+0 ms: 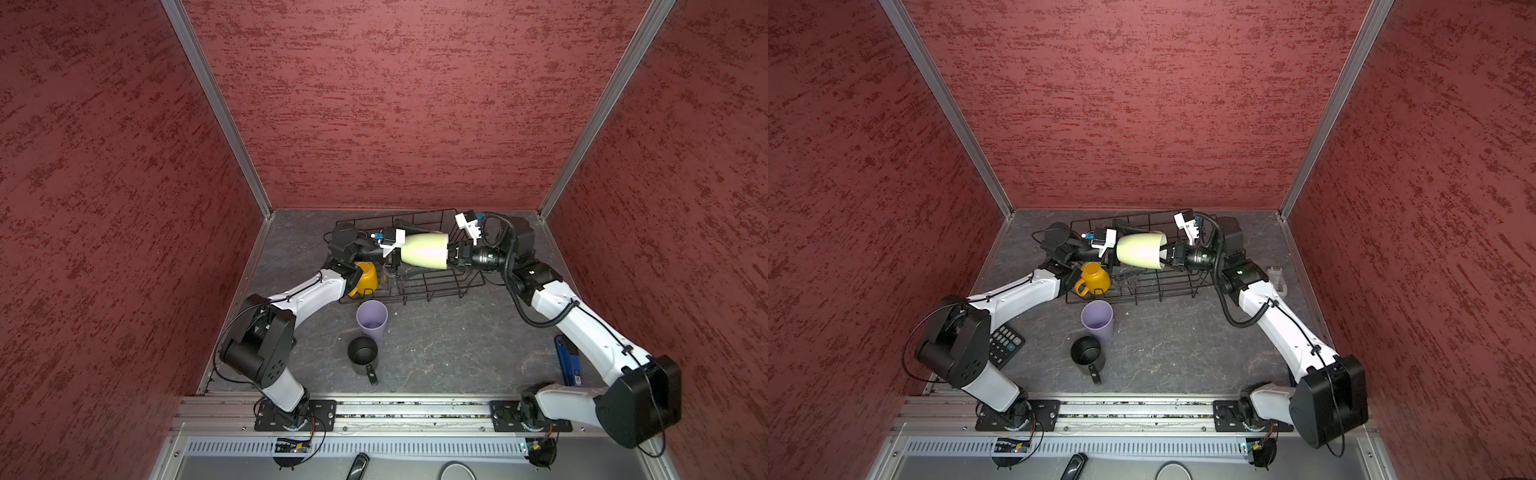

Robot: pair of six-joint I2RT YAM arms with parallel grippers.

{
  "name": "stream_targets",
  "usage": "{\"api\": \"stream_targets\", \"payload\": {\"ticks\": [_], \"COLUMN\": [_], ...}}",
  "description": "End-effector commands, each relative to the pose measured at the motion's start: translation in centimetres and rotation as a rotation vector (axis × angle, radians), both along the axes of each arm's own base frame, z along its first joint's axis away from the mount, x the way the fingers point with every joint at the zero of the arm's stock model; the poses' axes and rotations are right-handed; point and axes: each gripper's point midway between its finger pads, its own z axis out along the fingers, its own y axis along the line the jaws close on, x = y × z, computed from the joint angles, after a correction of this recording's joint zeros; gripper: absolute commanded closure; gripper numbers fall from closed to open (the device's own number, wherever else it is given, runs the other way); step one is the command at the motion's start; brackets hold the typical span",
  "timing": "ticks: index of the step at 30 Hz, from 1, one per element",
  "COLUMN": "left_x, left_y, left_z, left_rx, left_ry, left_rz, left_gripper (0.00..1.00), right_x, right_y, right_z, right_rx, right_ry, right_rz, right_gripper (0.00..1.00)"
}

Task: Load cups into a dish rack
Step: Place the cup upside down at the dish rack.

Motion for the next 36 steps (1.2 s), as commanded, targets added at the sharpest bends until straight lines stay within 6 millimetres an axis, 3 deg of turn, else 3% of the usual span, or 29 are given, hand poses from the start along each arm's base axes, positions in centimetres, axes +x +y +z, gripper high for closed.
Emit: {"api": "stream_targets", "payload": {"ticks": [1,12,24,29,30,36], "left_x": [-0.8,-0.9,-0.5,-0.1,0.1,0.8], "left_y": [-0.8,-1.4,-1.4,-1.4,-1.4,-1.1], "left_z": [0.5,0.6,1.0,1.0,1.0,1.2], "left_rx": [-0.01,-0.011,-0.018,-0.026,-0.028,-0.046], "left_ry": [-0.013,-0.007,0.003,0.001,0.001,0.001], "left_rz": [-0.052,-0.081,-0.04,-0.011,-0.003,0.042], "left_gripper": [0.04,0.12,0.29,0.43,0.48,0.75], "right_x": [-0.5,-0.5,-0.4,-0.4,-0.3,-0.2], "right_y": [0.4,0.5,0.5,0.5,0.5,0.4], "right_z": [2.4,2.0,2.0,2.0,2.0,2.0], "right_rx": [0.059,0.077,0.087,0.087,0.087,0.085], "right_ry": [-0.096,-0.081,-0.07,-0.066,-0.066,-0.064], "right_rz": [0.043,0.048,0.046,0.042,0.04,0.032], "right_gripper": [1.0,1.0,1.0,0.94,0.89,0.77]}}
